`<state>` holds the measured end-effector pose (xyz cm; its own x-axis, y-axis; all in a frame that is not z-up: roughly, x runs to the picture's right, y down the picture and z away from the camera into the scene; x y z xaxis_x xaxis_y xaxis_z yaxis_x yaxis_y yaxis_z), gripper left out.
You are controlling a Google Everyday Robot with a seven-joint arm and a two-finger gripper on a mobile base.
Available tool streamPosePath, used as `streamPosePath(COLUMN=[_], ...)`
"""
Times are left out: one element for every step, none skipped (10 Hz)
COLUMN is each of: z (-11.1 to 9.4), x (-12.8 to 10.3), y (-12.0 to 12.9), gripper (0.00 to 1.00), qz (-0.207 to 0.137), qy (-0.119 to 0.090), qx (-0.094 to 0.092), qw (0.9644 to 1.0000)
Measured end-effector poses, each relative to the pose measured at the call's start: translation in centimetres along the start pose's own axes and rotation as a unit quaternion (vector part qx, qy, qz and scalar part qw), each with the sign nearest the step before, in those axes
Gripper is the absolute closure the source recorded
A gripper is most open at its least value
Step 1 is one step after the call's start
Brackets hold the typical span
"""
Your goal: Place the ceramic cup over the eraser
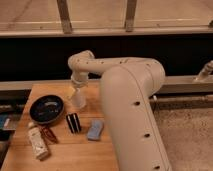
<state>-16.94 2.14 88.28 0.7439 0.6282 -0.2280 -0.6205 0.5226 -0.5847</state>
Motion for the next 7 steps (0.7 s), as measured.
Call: streamPosePath(z=[0.7,1.2,1.4,1.9,2.1,2.3,2.4], x=[-0.2,-0.4,-0.7,-1.0,-1.2,-1.3,-1.4], y=[-0.2,-0.2,-0.2,-0.1,0.1,0.3,0.5], gripper=[0.2,0.2,0.2,0.2,0.2,0.23,0.31], qz=[-0.002,-0.003,-0.004,-0.008,-0.01,-0.015,-0.02], qy=[0.0,-0.001,-0.001,0.0,0.001,0.004,0.008], qx=[-0.008,-0.014,-0.017,-0.022,-0.023,-0.024,-0.023], qw=[1.0,0.9999,0.9998,0.9997,0.9997,0.9996,0.9995])
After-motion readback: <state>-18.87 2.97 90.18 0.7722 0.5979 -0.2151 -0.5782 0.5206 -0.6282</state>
